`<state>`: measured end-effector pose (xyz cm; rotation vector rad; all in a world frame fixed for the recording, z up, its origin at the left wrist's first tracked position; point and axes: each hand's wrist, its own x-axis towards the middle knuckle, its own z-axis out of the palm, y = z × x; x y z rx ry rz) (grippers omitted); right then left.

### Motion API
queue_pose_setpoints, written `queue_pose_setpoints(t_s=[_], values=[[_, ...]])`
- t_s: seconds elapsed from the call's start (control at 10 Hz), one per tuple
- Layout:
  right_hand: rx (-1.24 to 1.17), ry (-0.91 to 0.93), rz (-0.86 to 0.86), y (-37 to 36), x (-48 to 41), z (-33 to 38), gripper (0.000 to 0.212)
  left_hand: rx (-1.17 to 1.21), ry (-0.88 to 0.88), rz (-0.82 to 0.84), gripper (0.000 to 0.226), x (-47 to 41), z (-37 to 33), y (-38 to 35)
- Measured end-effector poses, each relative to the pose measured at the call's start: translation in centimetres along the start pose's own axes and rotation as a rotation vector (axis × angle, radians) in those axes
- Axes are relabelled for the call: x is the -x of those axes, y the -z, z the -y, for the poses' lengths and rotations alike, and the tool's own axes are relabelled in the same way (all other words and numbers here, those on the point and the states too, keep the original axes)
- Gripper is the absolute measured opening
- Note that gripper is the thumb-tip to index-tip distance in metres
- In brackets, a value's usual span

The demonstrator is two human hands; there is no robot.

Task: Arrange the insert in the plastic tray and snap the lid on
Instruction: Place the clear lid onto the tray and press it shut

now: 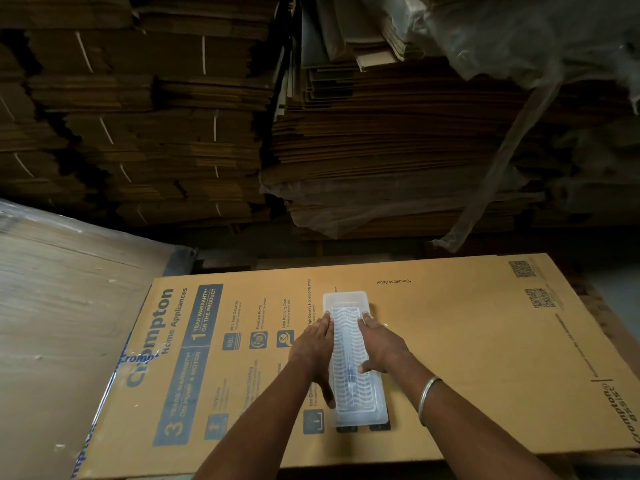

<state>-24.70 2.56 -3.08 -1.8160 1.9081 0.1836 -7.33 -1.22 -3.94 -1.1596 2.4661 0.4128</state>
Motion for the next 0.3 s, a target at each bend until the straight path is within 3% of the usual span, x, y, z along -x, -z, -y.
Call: queue_pose_setpoints(t_s=[0.1,0.2,0.3], values=[[0.021,0.012,0.011,0.3,0.3,0.1,0.121,0.064,0.023,-0.026,0.163,0.2,0.1,0.3],[0.035,0.014,-0.018,1.0,0.4,0.0,0.106,0.108,0.051,-0.077,0.132,0.2,0.6,0.6],[-0.024,0.012,-0.208,1.6,0.5,0.5,0.079,0.173,0.091,-0.197,0.096,0.6,0.1,1.2]])
